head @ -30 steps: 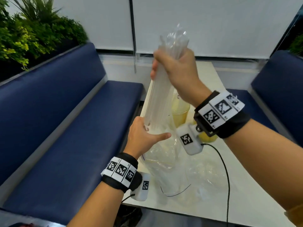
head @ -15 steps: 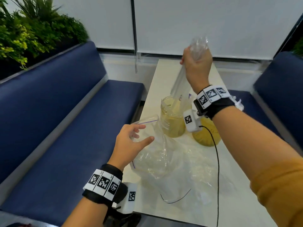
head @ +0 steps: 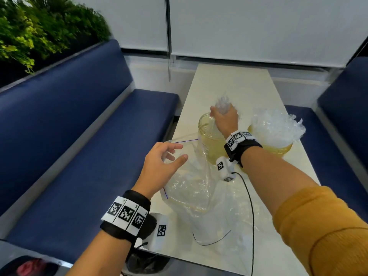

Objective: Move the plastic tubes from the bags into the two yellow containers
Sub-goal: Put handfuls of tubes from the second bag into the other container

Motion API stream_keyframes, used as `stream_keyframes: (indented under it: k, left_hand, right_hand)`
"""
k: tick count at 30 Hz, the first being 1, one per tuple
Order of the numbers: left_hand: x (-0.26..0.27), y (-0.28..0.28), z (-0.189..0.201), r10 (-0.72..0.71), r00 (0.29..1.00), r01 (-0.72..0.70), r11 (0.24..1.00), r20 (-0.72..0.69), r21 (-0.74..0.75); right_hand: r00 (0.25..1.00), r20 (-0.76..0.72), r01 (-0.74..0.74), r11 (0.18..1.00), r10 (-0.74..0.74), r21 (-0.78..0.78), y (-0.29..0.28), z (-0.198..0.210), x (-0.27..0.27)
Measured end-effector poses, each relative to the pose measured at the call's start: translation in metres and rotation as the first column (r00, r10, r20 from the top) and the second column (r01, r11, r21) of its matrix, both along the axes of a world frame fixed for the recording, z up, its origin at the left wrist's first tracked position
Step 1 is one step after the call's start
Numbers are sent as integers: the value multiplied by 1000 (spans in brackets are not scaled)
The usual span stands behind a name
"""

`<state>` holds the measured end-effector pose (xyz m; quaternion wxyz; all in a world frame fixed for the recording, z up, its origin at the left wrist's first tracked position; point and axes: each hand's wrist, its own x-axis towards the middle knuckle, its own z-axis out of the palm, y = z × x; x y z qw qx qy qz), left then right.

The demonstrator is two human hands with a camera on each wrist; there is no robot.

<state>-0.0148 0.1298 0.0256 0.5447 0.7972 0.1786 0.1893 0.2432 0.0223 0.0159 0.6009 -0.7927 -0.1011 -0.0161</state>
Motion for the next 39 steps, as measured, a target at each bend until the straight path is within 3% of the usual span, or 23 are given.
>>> stream_keyframes:
  k: [4, 9, 13, 16, 19, 21, 24, 26, 29, 31, 32, 34, 36, 37, 38, 39]
  left_hand:
    - [0, -1, 1, 0, 1000, 0, 1000, -2, -1]
    - [0, -3, 4, -11, 1000, 11, 1000, 4, 0]
    - [1, -3, 8, -33, 999, 33, 999, 4, -4]
    - [1, -4, 12, -38, 999, 39, 999, 17, -37]
    - [2, -6, 17, -41, 998, 46, 988, 41, -147]
    - [2, -8, 22, -58, 995, 72, 977, 78, -200]
    - [2, -12, 25, -88, 990, 109, 975, 112, -192]
    - [3, -14, 24, -96, 988, 119, 971, 121, -205]
    - [5, -17, 21, -98, 987, 128, 958, 126, -255]
    - [6, -19, 20, -108, 984, 144, 952, 143, -270]
    - [6, -20, 20, -116, 981, 155, 950, 156, -271]
    - [6, -20, 20, -126, 976, 170, 951, 178, -257]
    - [6, -19, 20, -124, 976, 163, 960, 177, -229]
    - [6, -19, 19, -122, 977, 160, 962, 176, -220]
    - [6, -19, 18, -120, 977, 158, 964, 179, -216]
    - [6, -19, 17, -118, 976, 157, 964, 182, -213]
  right_hand:
    - [997, 71, 0, 995, 8, -105, -2, 0, -6]
    - [960, 276, 38, 999, -35, -7, -14, 21, -10]
    - [900, 435, 52, 980, 37, -192, -26, 12, -8]
    - [914, 405, 64, 972, 34, -225, -33, 16, -11]
    - [952, 279, -2, 909, 129, -416, -42, 25, -12]
    - [949, 278, -4, 887, 148, -461, -50, 37, -13]
    - [911, 386, 42, 896, 147, -441, -58, 66, -22]
    - [854, 503, 60, 935, 133, -348, -59, 88, -40]
    - [793, 562, -163, 971, 233, -174, -53, 118, -91]
    - [738, 472, -391, 875, 483, -285, -49, 129, -128]
    - [690, 380, -459, 778, 616, -428, -47, 131, -142]
    - [619, 83, -462, 447, 781, -766, -47, 127, -161]
    - [625, -212, -382, 58, 752, -922, -48, 115, -168]
    - [627, -313, -384, -67, 714, -921, -49, 108, -169]
    - [612, -389, -428, -125, 689, -895, -50, 101, -169]
    - [582, -439, -501, -123, 685, -857, -51, 96, -168]
